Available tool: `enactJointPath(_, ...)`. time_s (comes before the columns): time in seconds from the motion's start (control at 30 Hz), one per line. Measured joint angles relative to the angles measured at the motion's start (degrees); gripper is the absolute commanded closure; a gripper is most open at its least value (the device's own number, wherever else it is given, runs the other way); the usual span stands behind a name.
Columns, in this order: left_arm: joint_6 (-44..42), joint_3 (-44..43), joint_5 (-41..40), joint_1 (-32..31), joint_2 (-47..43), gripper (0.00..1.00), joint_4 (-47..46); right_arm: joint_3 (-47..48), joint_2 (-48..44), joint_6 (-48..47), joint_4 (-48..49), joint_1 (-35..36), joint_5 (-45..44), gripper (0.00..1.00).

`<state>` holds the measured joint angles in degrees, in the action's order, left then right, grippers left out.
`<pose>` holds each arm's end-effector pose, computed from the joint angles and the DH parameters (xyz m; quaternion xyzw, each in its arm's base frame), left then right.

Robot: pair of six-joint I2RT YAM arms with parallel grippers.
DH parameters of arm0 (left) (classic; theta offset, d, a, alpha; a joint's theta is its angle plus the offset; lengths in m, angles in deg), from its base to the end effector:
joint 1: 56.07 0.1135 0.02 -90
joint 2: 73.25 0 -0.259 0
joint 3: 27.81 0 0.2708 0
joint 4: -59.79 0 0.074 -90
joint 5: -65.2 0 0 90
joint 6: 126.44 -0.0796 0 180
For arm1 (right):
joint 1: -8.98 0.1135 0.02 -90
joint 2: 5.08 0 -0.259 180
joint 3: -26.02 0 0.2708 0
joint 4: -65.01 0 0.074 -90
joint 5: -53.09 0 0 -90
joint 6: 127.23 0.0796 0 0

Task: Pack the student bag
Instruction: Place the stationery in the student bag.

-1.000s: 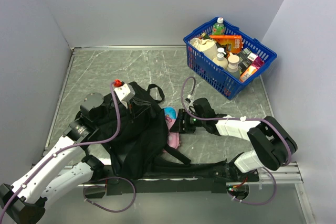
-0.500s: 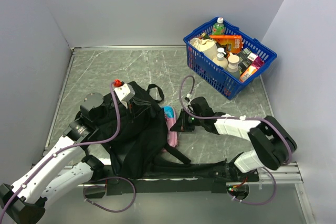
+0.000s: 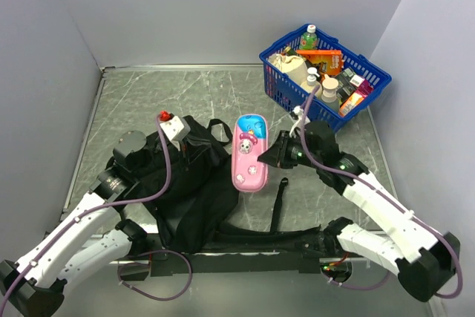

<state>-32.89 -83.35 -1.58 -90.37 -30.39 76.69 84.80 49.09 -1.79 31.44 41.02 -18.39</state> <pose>0.1815 -0.1618 0.3383 0.3223 0.6557 -0.3557 0.5828 0.2147 0.1642 0.2729 -0.0565 0.8523 0.3937 0.3398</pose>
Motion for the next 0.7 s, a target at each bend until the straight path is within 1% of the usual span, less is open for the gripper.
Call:
enactJointPath(0.17,-2.23,-3.89,-2.86,0.0,3.26,0.99,0.0,-0.26,-3.56,6.1,-3.58,1.51,3.98,1.0)
enactJointPath(0.3,-5.25,-11.69,-5.81,-0.07,9.44,0.99,-0.17,0.02,-3.17,9.09,-7.13,3.02,5.14,1.0)
enactJointPath(0.4,-6.73,-17.92,-8.5,-0.26,15.19,0.99,-0.44,2.58,-0.87,10.4,-10.49,4.04,5.25,1.0)
enactJointPath(0.53,-7.96,-24.98,-11.69,-2.32,22.25,0.99,0.9,6.08,2.73,11.91,-11.52,5.29,5.14,1.0)
enactJointPath(0.6,-8.31,-26.91,-12.33,-4.0,24.41,0.99,2.12,7.8,4.79,12.33,-11.91,6.05,4.94,1.0)
enactJointPath(0.7,-8.24,-26.82,-11.87,-6.88,24.52,0.99,4.74,10.84,8.59,12.31,-13.18,6.88,3.48,1.0)
